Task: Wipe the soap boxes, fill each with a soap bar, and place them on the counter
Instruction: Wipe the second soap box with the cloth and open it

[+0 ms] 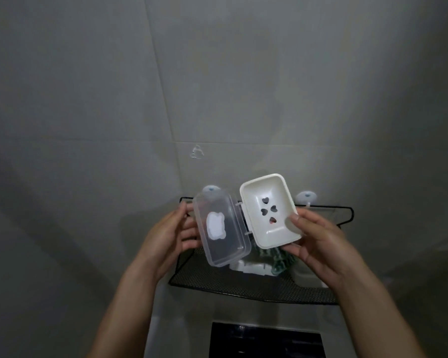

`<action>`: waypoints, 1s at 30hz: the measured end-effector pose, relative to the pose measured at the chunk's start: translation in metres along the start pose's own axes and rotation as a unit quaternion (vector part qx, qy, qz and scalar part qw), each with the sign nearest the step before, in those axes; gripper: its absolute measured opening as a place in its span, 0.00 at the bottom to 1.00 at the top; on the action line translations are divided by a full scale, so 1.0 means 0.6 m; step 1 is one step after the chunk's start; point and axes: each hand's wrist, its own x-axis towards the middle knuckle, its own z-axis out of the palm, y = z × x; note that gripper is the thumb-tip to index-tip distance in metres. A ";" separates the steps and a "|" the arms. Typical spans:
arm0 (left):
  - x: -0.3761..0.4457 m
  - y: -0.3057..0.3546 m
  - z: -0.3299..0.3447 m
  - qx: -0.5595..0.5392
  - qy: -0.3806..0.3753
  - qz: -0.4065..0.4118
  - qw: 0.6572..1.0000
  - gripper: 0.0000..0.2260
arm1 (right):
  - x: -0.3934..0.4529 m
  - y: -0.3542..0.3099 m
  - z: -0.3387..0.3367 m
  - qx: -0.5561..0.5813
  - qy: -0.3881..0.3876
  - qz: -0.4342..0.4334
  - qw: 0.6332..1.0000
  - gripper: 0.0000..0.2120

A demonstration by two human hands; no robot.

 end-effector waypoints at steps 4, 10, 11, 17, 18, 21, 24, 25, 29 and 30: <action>-0.042 -0.030 -0.015 -0.053 0.006 0.046 0.998 0.20 | -0.009 0.024 0.026 0.085 -0.002 -0.001 0.996 0.18; -0.089 -0.056 0.030 -0.032 0.063 0.128 0.989 0.28 | -0.011 0.081 0.097 0.170 -0.029 -0.006 0.985 0.19; -0.092 -0.056 0.036 -0.041 0.075 0.139 0.987 0.29 | -0.011 0.091 0.109 0.169 -0.034 -0.005 0.985 0.19; -0.110 -0.043 0.026 -0.065 0.162 0.157 0.972 0.29 | -0.014 0.128 0.147 0.086 -0.070 0.018 0.994 0.19; -0.114 -0.039 0.019 -0.060 0.170 0.155 0.971 0.29 | -0.013 0.126 0.149 0.042 -0.073 0.009 0.996 0.20; -0.131 -0.025 -0.002 -0.045 0.204 0.158 0.965 0.31 | 0.002 0.111 0.148 -0.071 -0.081 -0.040 0.993 0.21; -0.146 -0.017 -0.015 -0.010 0.248 0.161 0.955 0.33 | 0.024 0.094 0.147 -0.136 -0.103 -0.061 0.984 0.21; -0.151 -0.017 -0.017 0.003 0.261 0.163 0.951 0.32 | 0.031 0.090 0.148 -0.155 -0.117 -0.062 0.979 0.22; -0.168 -0.024 -0.015 0.032 0.322 0.176 0.930 0.25 | 0.048 0.078 0.148 -0.273 -0.197 -0.077 0.939 0.30; -0.173 -0.027 -0.011 0.038 0.337 0.178 0.924 0.24 | 0.049 0.074 0.147 -0.301 -0.224 -0.078 0.923 0.33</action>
